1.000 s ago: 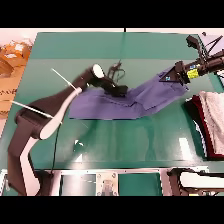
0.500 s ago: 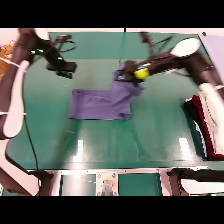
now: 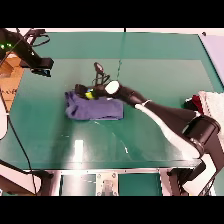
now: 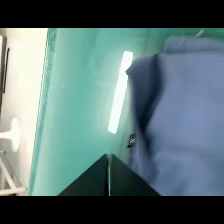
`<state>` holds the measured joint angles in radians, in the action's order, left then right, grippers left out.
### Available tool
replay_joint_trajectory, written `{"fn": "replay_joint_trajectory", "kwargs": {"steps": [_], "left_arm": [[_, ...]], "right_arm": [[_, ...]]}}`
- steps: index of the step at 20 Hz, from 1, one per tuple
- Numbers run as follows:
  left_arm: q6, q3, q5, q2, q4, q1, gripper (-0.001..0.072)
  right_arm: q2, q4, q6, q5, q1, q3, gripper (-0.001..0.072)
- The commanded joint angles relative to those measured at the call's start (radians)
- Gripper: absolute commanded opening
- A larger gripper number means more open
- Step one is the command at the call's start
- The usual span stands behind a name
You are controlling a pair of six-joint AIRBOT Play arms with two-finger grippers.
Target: Fold the shirts.
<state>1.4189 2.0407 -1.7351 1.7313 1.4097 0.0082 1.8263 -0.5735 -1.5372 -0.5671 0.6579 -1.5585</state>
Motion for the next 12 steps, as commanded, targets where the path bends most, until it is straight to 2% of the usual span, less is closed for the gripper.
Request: {"fn": "replay_joint_trajectory", "kwargs": {"steps": [1,2,4,5,7,8,9,10,12], "left_arm": [[-0.014,0.0,-0.002,-0.003,0.001,0.008,0.0025],[-0.014,0.0,-0.002,-0.003,0.001,0.008,0.0025],[-0.014,0.0,-0.003,-0.003,0.001,0.008,0.0025],[-0.014,0.0,-0.003,-0.003,0.001,0.008,0.0025],[-0.014,0.0,-0.003,-0.003,0.001,0.008,0.0025],[-0.014,0.0,-0.005,-0.003,0.001,0.008,0.0025],[-0.014,0.0,-0.006,-0.003,0.001,0.008,0.0025],[-0.013,0.0,-0.006,-0.003,0.001,0.008,0.0025],[-0.009,0.0,-0.004,-0.003,0.001,0.008,0.0025]], "right_arm": [[-0.081,-0.08,0.054,-0.356,-0.181,-0.003,0.0011],[-0.13,-0.156,0.022,-0.441,-0.251,0.014,0.0011],[-0.241,-0.319,-0.024,-0.518,-0.368,0.089,0.0011],[-0.298,-0.381,-0.038,-0.523,-0.42,0.149,0.0012],[-0.363,-0.395,-0.037,-0.503,-0.505,0.29,0.0015],[-0.365,-0.368,-0.035,-0.484,-0.531,0.353,0.0111],[-0.354,-0.332,-0.024,-0.449,-0.542,0.417,0.0367],[-0.335,-0.293,-0.02,-0.411,-0.541,0.464,0.0505],[-0.266,-0.155,0.056,-0.343,-0.506,0.513,0.0511]]}}
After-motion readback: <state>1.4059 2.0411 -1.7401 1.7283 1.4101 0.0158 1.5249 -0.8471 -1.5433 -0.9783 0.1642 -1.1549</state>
